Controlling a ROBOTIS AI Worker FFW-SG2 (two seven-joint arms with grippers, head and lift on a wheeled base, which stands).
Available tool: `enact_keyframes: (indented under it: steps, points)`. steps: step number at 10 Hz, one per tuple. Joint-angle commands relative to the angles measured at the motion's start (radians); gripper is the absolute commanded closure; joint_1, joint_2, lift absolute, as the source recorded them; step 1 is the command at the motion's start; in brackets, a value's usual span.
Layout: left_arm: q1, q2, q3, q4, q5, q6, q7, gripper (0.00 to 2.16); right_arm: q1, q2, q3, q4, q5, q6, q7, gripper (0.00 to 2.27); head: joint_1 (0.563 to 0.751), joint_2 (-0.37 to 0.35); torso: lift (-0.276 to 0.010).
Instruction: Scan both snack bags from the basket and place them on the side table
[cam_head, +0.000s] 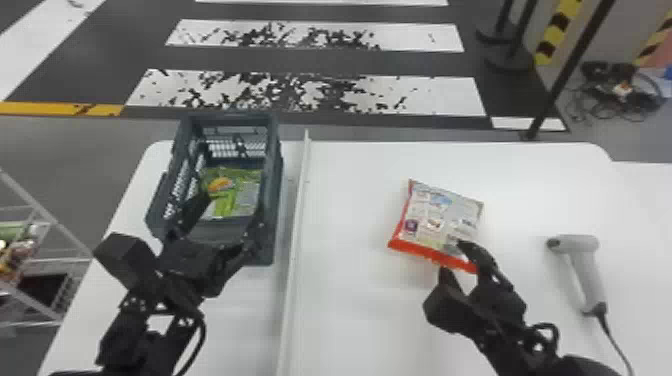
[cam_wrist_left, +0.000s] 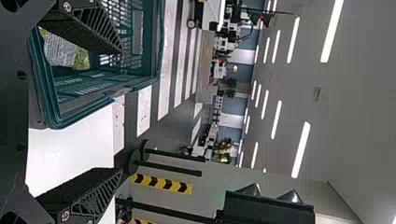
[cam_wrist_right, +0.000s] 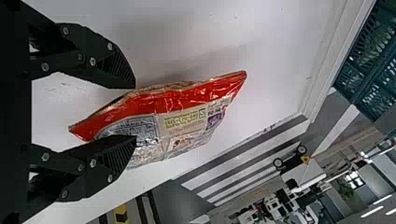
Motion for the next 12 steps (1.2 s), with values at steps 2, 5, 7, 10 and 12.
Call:
enact_keyframes:
  steps: [2,5,7,10,12]
  points:
    - [0.000,0.000,0.000,0.005,0.000,-0.005,0.000,0.10,-0.001,0.000,-0.081,-0.095,-0.187,0.087,0.074,0.06,0.695,0.001,-0.075]
    - [0.000,-0.004,-0.003,0.006,0.000,-0.005,0.000,0.10,-0.047,0.035,-0.258,-0.186,-0.532,0.237,0.212,0.46,0.695,-0.038,-0.075]
    - [0.000,-0.006,-0.005,0.006,0.000,-0.005,-0.002,0.10,-0.103,0.087,-0.285,-0.170,-0.603,0.258,0.231,2.03,0.695,-0.055,-0.075]
    - [0.005,-0.009,-0.005,0.006,-0.002,-0.002,-0.005,0.10,-0.212,0.153,-0.271,-0.047,-0.669,0.240,0.290,2.25,0.695,-0.028,-0.075]
    - [0.008,-0.007,0.000,0.005,-0.003,-0.002,-0.007,0.10,-0.271,0.175,-0.238,0.046,-0.666,0.206,0.295,2.25,0.695,0.015,-0.075]
